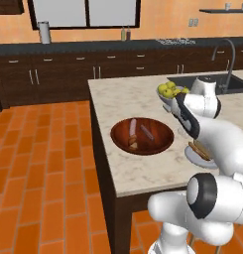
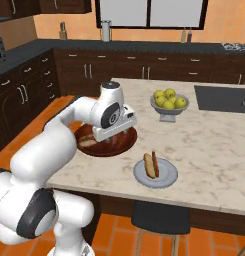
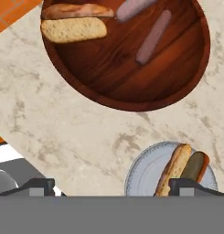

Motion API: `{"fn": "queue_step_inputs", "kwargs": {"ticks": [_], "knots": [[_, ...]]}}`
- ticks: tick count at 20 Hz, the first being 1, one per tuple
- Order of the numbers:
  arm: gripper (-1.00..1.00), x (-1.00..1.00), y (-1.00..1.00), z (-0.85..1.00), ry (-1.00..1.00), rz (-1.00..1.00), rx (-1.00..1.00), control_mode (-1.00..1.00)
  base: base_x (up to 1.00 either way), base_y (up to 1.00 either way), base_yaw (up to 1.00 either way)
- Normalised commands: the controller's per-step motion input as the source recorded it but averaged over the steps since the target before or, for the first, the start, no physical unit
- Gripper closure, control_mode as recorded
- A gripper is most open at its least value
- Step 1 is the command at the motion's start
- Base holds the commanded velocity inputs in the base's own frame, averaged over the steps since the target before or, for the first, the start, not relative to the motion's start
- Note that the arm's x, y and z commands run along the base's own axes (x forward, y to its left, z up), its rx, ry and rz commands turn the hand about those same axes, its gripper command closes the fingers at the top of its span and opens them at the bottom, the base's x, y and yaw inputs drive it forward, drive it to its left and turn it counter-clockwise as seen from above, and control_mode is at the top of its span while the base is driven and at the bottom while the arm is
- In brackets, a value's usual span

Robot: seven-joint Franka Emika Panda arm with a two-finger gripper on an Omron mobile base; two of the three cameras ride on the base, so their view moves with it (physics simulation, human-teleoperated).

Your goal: Place one bun and one sausage from the bowl on each plate.

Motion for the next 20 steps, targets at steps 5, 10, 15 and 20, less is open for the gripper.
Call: {"fn": "queue_step_inputs", "kwargs": {"ticks": [5,10,15,20], "knots": [[-1.00,0.58,0.68,0.40,0.10,-0.24,0.16,-1.00,0.00,0.00,0.00],[-1.00,0.54,0.03,-0.58,0.07,-0.32,0.09,-1.00,0.00,0.00,0.00],[-1.00,0.54,0.01,-0.87,0.05,-0.02,0.03,-1.00,0.00,0.00,0.00],[-1.00,0.76,0.04,-0.74,0.00,0.19,0.00,-1.00,0.00,0.00,0.00]]}}
